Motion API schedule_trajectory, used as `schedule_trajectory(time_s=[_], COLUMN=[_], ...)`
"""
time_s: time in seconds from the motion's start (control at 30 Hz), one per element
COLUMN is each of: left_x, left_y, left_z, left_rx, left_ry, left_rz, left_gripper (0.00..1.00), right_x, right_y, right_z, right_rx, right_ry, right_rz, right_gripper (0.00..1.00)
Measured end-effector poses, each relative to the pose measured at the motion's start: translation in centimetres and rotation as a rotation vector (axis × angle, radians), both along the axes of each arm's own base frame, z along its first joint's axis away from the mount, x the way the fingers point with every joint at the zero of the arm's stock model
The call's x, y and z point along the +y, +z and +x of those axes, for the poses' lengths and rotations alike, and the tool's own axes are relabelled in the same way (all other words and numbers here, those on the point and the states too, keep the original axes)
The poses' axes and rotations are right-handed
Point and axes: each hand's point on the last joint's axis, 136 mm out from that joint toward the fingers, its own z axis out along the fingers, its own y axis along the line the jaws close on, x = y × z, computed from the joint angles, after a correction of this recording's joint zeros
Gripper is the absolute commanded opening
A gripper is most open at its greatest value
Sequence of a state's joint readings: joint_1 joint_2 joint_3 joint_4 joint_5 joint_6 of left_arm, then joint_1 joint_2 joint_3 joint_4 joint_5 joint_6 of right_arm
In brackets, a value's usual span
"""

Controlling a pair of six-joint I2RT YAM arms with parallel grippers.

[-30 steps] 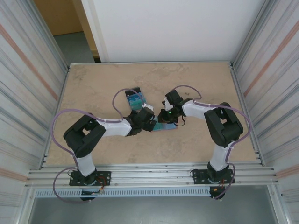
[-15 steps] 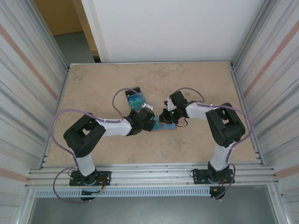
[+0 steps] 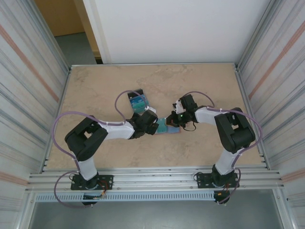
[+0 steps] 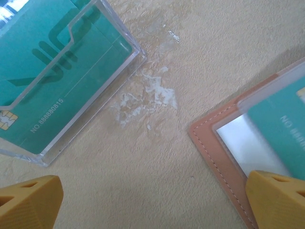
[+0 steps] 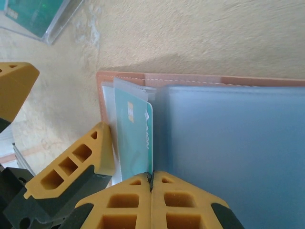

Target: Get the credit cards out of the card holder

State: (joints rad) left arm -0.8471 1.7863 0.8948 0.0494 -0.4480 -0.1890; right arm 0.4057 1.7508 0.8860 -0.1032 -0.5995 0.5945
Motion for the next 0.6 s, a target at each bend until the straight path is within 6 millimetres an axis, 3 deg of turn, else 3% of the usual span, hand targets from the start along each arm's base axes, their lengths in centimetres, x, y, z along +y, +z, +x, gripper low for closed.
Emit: schedule_trajectory(time_s=[0.6], left_x=[0.7], left_y=[1.0], left_z=[-0.9], left_rx=[0.014], left_ry=[-0.008], left_rz=[0.021], left_gripper=[0.99], right_x=[-0.2], right_y=[0.3], right_z=[-0.3], right_rx=[0.011], right_ry=[0.004], right_rz=[0.017], right_gripper=[0.01])
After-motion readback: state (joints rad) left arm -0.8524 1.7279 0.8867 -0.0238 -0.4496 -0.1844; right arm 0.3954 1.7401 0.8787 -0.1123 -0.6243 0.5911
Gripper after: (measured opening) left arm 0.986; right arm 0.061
